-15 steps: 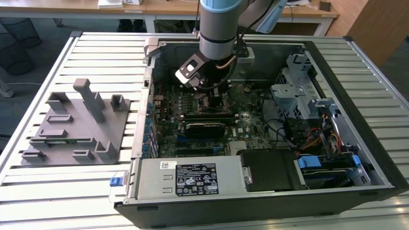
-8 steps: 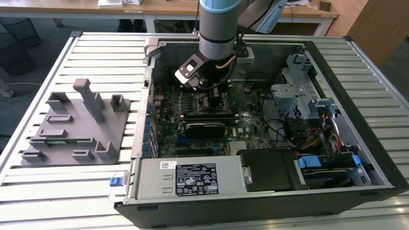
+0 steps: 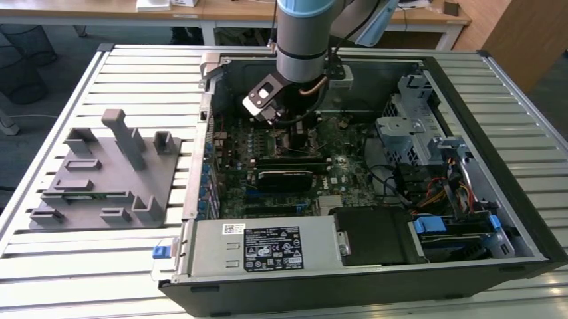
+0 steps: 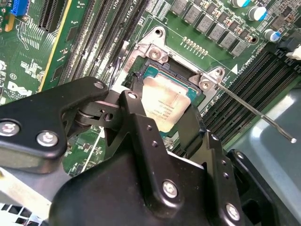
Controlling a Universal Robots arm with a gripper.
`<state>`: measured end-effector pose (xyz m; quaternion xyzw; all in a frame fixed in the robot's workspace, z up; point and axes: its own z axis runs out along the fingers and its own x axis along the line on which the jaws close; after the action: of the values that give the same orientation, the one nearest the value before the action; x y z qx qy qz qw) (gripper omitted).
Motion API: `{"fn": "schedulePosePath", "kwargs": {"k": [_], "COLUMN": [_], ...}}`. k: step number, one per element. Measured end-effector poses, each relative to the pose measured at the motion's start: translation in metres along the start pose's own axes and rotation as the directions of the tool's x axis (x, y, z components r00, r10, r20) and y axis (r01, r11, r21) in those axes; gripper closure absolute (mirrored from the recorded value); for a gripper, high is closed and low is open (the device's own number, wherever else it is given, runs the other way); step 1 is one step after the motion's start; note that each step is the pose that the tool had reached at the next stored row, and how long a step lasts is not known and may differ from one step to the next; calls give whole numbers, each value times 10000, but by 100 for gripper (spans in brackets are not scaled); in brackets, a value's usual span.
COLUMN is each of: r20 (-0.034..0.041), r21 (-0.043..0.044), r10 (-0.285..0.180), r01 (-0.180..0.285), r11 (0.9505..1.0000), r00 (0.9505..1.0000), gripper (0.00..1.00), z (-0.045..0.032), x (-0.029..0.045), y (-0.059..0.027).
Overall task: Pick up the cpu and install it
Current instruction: 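Place the cpu into insertion slot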
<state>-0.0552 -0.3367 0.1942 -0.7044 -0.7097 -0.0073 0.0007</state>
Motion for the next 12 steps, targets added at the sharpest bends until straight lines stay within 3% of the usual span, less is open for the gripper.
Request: {"fn": "schedulePosePath", "kwargs": {"k": [12], "r20": [7], "r21": [-3], "r10": [374], "r01": [-374], "r11": [9993], "r00": [9993], "gripper": [46], "z": [8], "x": [-1], "y": [0]}}
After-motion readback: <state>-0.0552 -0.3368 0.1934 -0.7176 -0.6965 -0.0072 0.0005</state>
